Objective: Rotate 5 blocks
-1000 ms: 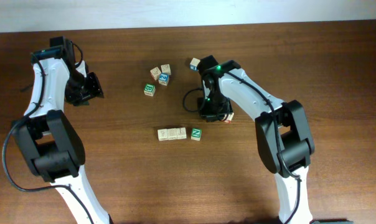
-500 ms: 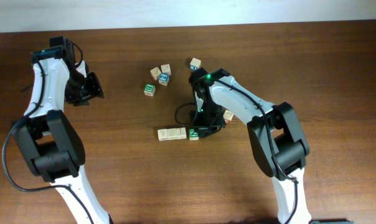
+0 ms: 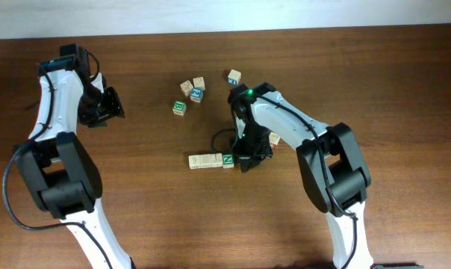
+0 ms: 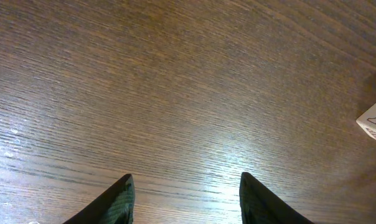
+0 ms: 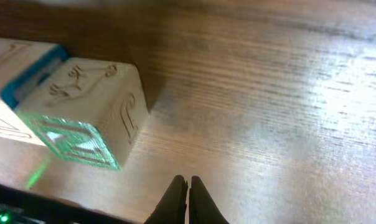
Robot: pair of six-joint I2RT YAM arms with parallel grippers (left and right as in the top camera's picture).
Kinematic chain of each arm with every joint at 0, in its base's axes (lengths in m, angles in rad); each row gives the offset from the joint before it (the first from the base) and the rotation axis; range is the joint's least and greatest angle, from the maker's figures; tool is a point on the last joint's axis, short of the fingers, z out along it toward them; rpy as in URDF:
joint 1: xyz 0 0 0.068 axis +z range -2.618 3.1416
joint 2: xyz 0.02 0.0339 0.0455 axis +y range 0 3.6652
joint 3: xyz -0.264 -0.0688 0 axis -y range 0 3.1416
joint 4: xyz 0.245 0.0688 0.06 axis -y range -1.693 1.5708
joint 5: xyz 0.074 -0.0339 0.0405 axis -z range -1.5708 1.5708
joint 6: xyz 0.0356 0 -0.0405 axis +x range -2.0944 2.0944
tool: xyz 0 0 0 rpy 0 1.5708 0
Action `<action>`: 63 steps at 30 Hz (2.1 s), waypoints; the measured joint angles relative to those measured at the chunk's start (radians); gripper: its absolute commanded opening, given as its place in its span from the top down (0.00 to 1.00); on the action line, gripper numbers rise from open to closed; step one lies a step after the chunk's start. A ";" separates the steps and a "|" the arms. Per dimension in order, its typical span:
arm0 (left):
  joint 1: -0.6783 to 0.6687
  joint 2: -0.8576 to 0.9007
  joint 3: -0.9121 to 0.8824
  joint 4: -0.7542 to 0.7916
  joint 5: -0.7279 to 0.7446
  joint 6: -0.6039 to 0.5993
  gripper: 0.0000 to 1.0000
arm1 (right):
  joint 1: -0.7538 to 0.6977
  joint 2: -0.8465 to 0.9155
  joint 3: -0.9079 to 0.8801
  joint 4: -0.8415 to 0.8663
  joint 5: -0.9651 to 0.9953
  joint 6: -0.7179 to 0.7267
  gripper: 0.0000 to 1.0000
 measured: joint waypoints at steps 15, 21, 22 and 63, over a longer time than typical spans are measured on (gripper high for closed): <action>0.000 0.000 0.000 0.000 0.000 0.000 0.47 | 0.084 0.000 -0.017 0.086 0.000 0.012 0.96; 0.000 0.000 0.000 0.000 0.000 0.000 0.47 | 0.084 0.000 -0.017 0.118 0.000 0.016 0.95; 0.000 0.000 0.000 0.000 0.000 0.000 0.47 | 0.084 0.000 -0.017 0.123 0.002 0.017 0.96; 0.000 0.000 0.000 0.008 0.000 0.000 0.47 | -0.164 -0.068 -0.033 0.189 0.350 0.195 0.76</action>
